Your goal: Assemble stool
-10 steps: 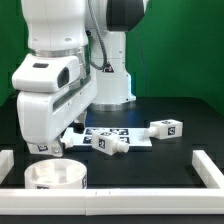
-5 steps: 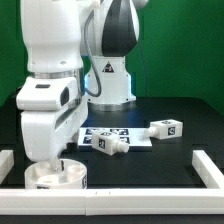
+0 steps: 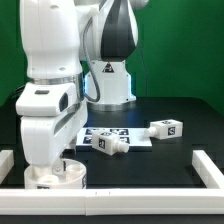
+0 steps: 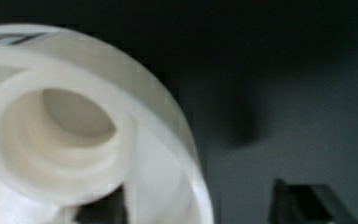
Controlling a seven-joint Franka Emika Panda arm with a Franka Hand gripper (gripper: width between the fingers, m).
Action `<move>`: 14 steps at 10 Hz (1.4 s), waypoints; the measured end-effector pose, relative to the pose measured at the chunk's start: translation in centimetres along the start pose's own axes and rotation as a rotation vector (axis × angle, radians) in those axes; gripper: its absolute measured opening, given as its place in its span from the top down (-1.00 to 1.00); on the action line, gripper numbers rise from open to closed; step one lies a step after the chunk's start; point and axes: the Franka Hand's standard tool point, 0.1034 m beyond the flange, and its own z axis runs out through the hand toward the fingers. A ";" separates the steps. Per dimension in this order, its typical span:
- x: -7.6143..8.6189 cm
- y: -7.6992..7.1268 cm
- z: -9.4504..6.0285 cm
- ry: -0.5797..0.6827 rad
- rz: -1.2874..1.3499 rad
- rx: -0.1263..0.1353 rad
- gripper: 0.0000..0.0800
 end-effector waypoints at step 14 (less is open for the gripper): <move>11.7 -1.4 0.0 -0.011 -0.278 -0.004 0.94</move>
Offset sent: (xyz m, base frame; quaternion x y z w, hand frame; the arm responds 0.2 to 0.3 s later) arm 0.0256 0.0485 0.0191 -0.0459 -0.0166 -0.1352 0.9896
